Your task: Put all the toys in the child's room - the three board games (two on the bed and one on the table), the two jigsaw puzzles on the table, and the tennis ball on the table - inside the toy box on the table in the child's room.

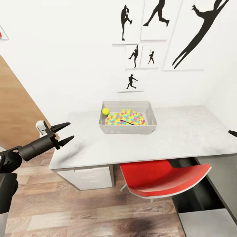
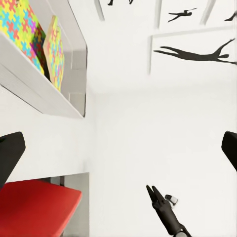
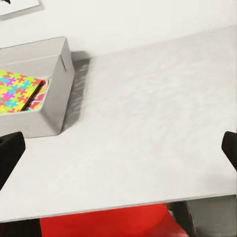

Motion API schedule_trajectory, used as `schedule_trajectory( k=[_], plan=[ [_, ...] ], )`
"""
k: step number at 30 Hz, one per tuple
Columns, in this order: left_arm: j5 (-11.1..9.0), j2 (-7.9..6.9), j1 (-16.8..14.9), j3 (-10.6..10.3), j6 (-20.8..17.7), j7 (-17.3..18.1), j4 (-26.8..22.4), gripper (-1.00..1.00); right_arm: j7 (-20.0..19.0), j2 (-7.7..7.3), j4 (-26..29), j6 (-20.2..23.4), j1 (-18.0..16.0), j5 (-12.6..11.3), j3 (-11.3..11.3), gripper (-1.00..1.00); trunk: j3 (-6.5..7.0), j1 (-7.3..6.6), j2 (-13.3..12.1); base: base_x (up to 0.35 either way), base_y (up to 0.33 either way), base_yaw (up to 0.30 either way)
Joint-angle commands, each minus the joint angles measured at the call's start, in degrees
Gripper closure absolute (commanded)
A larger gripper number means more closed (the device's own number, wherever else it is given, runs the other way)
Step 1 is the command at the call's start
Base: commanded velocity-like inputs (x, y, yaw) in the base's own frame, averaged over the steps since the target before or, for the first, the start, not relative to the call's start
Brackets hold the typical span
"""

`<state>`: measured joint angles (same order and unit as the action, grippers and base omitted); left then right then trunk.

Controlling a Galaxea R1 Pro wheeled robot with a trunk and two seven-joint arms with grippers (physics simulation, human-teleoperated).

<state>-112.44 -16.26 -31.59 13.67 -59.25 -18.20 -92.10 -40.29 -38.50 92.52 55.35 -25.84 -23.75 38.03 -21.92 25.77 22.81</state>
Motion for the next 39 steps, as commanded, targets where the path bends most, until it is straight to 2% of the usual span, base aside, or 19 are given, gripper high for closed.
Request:
schedule_trajectory(
  k=[1, 23, 32, 39],
  plan=[
    [-0.6, -0.01, 0.0, 0.1, -0.2, -0.6, 0.0, -1.00, -0.3, 0.01, 0.0, 0.3, -0.1, 0.2, 0.0, -1.00, 0.00, 0.02, 0.1, -0.188, 0.296, -0.115],
    [-0.6, 0.06, -0.1, -0.4, -0.2, -0.8, -0.1, -1.00, -0.3, 0.09, 0.0, 0.5, -0.1, 0.2, 0.2, -1.00, 1.99, 0.02, 0.1, -0.033, 0.321, -0.116],
    [-0.5, 0.07, -0.1, -0.4, -0.1, -0.9, -0.1, -1.00, 1.8, 0.09, 0.0, 0.6, -0.1, 0.2, 0.5, -1.00, 2.81, 0.02, 0.1, -0.018, 0.067, -0.117],
    [-0.5, -0.07, 0.2, -0.2, -0.1, -0.7, -0.1, -1.00, 2.3, 0.09, 0.0, 0.6, -0.1, 0.2, 0.6, -1.00, 3.44, 0.02, 0.1, -0.224, 0.006, -0.117]
  ],
)
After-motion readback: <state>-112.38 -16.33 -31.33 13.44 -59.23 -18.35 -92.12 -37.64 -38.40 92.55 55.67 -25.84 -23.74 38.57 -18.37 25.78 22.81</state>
